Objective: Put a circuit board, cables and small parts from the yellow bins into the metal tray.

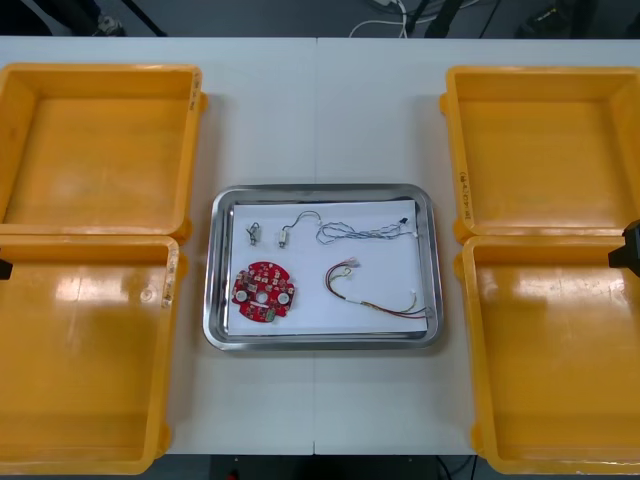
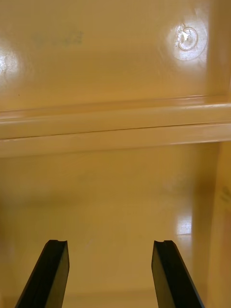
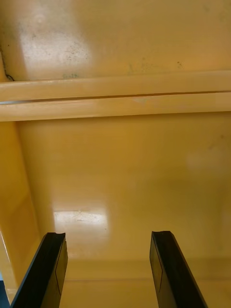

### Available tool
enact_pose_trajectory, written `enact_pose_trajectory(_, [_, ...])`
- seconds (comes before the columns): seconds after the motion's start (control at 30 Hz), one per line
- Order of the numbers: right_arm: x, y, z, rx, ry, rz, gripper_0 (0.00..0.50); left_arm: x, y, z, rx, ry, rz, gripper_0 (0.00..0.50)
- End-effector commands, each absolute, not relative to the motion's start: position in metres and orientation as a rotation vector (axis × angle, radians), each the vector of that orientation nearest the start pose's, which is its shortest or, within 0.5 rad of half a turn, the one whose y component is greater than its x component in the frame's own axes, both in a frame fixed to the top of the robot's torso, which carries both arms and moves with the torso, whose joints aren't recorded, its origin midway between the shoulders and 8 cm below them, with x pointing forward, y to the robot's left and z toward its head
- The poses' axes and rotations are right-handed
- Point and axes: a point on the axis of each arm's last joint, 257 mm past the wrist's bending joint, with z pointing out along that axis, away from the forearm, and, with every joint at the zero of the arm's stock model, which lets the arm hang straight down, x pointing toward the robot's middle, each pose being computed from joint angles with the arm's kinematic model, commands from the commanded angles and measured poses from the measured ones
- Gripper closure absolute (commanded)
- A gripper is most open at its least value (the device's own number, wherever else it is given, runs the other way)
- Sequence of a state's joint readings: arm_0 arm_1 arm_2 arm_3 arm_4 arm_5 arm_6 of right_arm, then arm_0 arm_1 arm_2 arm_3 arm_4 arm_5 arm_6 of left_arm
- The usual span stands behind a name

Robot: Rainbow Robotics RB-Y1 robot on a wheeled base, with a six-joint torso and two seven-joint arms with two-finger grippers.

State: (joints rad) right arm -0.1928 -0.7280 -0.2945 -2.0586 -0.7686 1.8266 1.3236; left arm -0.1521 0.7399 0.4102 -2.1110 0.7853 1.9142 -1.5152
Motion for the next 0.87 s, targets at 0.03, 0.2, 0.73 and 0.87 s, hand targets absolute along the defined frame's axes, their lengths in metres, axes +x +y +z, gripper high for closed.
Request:
enact_pose_trajectory(0.03, [0.3997,-0.3875,-0.1804,0.080,2.651,0.007,0.000,0.3712,0.4181,-0.1578,0.069,2.646,0.115,0.000])
enact_pose_trajectory(0.2, [0.3997,-0.3875,-0.1804,0.080,2.651,0.007,0.000,0.3713,0.4180,-0.1578,0.061,2.646,0.111,0.000])
enact_pose_trajectory(0.73, [0.3997,-0.3875,-0.1804,0.080,2.651,0.007,0.000,0.3713,0.4180,-0.1578,0.059,2.646,0.111,0.000])
enact_pose_trajectory(0.87, [0.3997,-0.3875,-0.1804,0.080,2.651,0.007,0.000,0.3713,0.4180,-0.1578,0.059,2.646,0.111,0.000])
